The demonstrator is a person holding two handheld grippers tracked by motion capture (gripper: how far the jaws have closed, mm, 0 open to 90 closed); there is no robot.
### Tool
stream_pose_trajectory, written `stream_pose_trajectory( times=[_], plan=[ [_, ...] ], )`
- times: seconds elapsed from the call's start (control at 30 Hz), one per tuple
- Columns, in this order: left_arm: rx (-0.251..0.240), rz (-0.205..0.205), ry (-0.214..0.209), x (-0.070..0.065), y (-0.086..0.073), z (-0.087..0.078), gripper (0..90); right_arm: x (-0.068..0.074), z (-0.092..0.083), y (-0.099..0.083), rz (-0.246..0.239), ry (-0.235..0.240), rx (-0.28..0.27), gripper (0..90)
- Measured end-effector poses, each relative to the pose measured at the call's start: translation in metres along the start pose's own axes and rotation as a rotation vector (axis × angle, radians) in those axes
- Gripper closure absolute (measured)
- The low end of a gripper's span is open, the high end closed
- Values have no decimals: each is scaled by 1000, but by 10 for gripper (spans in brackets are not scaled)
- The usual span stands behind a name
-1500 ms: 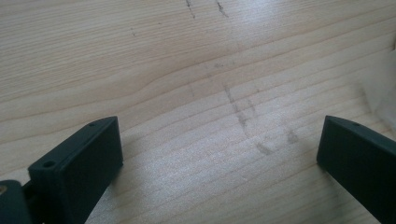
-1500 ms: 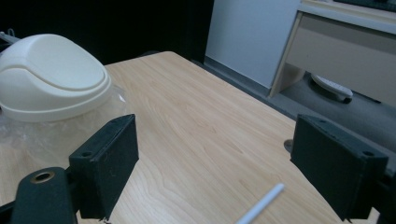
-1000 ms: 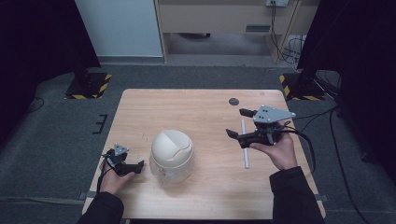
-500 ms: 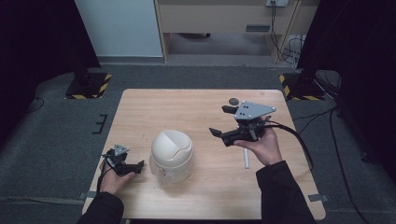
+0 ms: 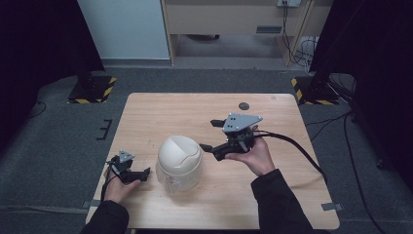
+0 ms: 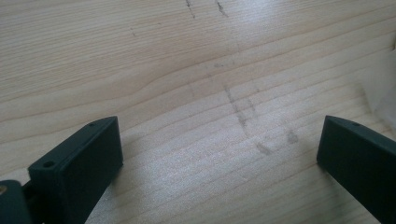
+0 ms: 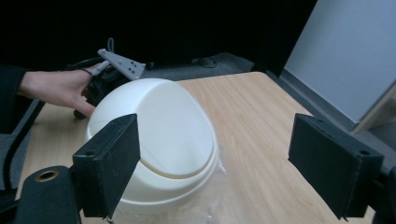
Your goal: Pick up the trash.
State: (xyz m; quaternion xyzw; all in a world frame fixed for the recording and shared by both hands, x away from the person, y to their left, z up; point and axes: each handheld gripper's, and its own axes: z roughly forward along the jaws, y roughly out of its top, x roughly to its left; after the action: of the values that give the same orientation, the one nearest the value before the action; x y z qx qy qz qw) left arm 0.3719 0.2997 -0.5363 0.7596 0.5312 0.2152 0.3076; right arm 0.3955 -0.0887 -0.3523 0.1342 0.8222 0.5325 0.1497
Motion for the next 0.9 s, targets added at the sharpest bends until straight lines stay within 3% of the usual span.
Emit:
stream_pose_trajectory(
  times=[0.2, 0.37, 0.57, 0.9],
  plan=[
    [0, 0, 0, 0, 0, 0, 0, 6, 9, -3, 4, 49, -10, 174],
    [0, 0, 0, 0, 0, 0, 0, 12, 19, -9, 5, 83, 11, 178],
    [0, 0, 0, 0, 0, 0, 0, 22, 33, -17, 5, 157, 29, 177],
    [0, 0, 0, 0, 0, 0, 0, 32, 47, -19, -34, 203, 72, 177]
  ],
)
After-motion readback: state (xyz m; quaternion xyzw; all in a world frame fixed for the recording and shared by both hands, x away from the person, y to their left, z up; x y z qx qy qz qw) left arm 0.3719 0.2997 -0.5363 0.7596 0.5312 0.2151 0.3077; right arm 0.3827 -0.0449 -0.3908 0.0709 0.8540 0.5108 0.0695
